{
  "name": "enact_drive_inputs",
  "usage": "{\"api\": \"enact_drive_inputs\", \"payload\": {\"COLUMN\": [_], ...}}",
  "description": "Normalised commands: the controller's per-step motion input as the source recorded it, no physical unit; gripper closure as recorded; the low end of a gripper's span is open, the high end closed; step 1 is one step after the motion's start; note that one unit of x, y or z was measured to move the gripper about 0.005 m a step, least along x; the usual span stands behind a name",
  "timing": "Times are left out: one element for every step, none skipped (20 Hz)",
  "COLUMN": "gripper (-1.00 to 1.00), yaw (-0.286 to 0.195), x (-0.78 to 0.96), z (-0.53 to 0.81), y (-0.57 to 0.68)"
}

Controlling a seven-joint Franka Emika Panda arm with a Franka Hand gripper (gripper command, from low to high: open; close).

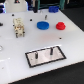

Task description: Insert the blue gear onto the right peg, followed by the red gear

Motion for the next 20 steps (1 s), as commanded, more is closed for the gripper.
{"api": "enact_drive_inputs", "payload": {"gripper": [-1.00, -1.00, -1.00, -1.00, -1.00, -1.00, -1.00, -1.00, -1.00, -1.00, -1.00, -1.00, -1.00, -1.00, -1.00, -1.00, -1.00, -1.00, -1.00, -1.00], "yaw": [0.000, 0.000, 0.000, 0.000, 0.000, 0.000, 0.000, 0.000, 0.000, 0.000, 0.000, 0.000, 0.000, 0.000, 0.000, 0.000, 0.000, 0.000, 0.000, 0.000], "x": [-0.56, -0.57, -0.57, -0.58, -0.57, -0.56, -0.55, -0.53, -0.53, -0.52, -0.52, -0.51, -0.53, -0.52, -0.50, -0.49, -0.48, -0.47, -0.48, -0.49], "z": [-0.29, -0.29, -0.29, -0.30, -0.30, -0.31, -0.32, -0.33, -0.35, -0.35, -0.36, -0.36, -0.37, -0.39, -0.41, -0.43, -0.45, -0.47, -0.47, -0.46], "y": [0.27, 0.29, 0.27, 0.27, 0.27, 0.26, 0.26, 0.25, 0.25, 0.24, 0.24, 0.23, 0.21, 0.18, 0.16, 0.13, 0.10, 0.07, 0.07, 0.07]}}
